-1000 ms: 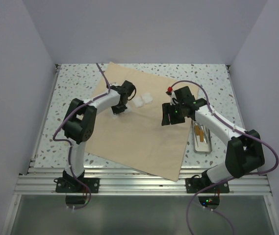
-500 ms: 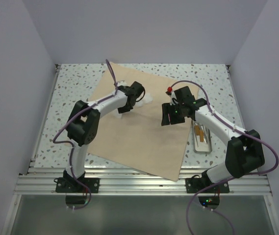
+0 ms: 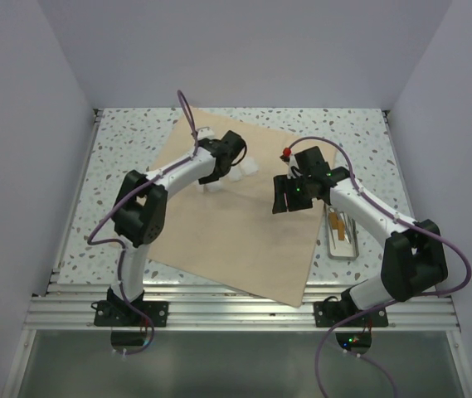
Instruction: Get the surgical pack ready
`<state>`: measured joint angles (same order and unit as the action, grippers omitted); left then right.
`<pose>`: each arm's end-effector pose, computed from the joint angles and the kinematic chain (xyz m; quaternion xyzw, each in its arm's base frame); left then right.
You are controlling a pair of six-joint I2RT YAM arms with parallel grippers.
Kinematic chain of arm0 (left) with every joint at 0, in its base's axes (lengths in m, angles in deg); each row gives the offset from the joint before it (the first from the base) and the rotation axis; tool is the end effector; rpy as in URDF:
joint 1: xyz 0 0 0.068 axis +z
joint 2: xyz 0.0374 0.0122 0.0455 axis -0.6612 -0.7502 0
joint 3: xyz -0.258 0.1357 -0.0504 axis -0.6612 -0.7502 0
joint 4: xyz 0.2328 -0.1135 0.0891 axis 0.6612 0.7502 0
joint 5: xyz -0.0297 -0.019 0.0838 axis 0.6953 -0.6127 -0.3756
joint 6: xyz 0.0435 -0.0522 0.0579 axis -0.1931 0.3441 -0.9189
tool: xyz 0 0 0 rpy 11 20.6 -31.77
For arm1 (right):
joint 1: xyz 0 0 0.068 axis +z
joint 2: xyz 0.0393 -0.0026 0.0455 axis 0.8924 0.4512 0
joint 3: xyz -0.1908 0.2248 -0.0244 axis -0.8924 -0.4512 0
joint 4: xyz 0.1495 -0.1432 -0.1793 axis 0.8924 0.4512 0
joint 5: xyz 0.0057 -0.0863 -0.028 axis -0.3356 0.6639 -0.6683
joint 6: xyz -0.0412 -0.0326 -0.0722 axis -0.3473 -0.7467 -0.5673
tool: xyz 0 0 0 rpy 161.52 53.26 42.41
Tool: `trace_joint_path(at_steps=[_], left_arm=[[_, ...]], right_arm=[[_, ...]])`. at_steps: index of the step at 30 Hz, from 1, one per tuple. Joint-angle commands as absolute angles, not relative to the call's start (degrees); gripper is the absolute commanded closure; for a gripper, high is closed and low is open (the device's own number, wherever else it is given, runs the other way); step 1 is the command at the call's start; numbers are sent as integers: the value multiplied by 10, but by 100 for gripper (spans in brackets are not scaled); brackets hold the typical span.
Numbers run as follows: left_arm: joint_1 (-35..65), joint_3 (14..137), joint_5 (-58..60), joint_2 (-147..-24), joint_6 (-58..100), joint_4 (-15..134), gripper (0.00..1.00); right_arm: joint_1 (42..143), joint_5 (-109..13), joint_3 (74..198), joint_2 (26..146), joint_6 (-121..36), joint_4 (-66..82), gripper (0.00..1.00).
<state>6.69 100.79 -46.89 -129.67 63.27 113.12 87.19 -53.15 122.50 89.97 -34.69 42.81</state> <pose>0.4077 -0.2209 0.1908 -0.2039 0.9110 0.1469 0.3269 0.2999 0.1530 0.2250 -0.1106 0.9501 0.1907 0.2206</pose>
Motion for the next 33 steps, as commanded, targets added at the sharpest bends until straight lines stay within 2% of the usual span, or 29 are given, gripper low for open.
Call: trace_joint_path(at_steps=[1,11,33], left_arm=[[61,1053,-534,-1303,619,1154,100],[47,1057,-536,-1327,569,1115,100],[3,1098,-625,-1356,528,1115,100]], right_arm=[[874,-538,1222,890,-355,413,41],[874,-538,1224,892,-354,413,40],[874,-538,1221,897,-356,412,40]])
